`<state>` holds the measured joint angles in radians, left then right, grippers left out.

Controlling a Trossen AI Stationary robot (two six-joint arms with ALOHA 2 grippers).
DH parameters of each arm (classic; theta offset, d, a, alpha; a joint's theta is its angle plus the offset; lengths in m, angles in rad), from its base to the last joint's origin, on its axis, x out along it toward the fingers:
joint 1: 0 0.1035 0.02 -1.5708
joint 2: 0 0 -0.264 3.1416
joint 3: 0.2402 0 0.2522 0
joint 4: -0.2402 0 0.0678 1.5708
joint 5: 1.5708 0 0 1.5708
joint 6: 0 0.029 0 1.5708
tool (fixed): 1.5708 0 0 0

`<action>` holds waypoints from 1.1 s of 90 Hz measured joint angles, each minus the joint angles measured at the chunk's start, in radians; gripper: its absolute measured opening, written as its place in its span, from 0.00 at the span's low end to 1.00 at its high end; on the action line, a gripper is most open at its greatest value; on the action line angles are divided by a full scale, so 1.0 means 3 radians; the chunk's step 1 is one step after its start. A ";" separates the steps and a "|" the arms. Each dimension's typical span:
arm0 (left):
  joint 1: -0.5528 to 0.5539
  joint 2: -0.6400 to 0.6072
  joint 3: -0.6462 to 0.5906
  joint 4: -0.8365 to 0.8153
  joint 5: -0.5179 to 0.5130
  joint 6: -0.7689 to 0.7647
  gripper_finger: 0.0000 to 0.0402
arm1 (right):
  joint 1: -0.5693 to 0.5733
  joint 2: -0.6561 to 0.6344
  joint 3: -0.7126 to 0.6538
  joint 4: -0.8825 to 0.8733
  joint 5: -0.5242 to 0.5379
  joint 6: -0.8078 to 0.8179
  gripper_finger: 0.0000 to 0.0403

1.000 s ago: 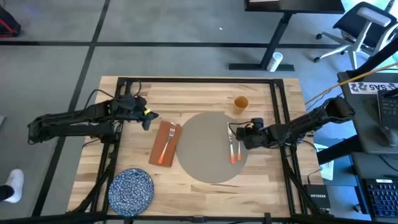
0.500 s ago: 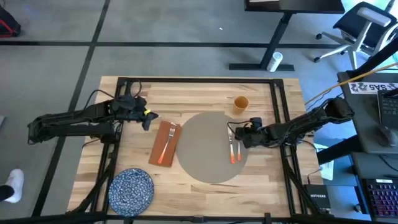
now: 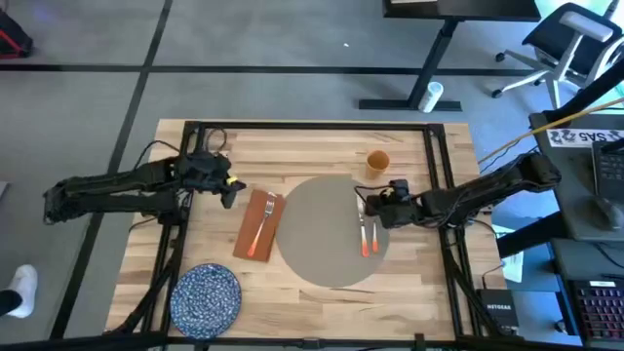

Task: Set table place
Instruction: Adjust the orange napkin

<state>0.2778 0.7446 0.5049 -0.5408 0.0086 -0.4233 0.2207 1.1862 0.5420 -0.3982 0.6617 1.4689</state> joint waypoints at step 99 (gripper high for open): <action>-0.0365 0.1879 0.0010 0.0432 -0.0093 -0.0134 0.00 | -0.0345 0.0010 0.1311 -0.0287 0.0127 -0.1784 0.00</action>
<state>0.1682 1.3083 0.5079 -0.4110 -0.0193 -0.4635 0.1173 1.1892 0.9352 -0.4843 0.6999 0.9337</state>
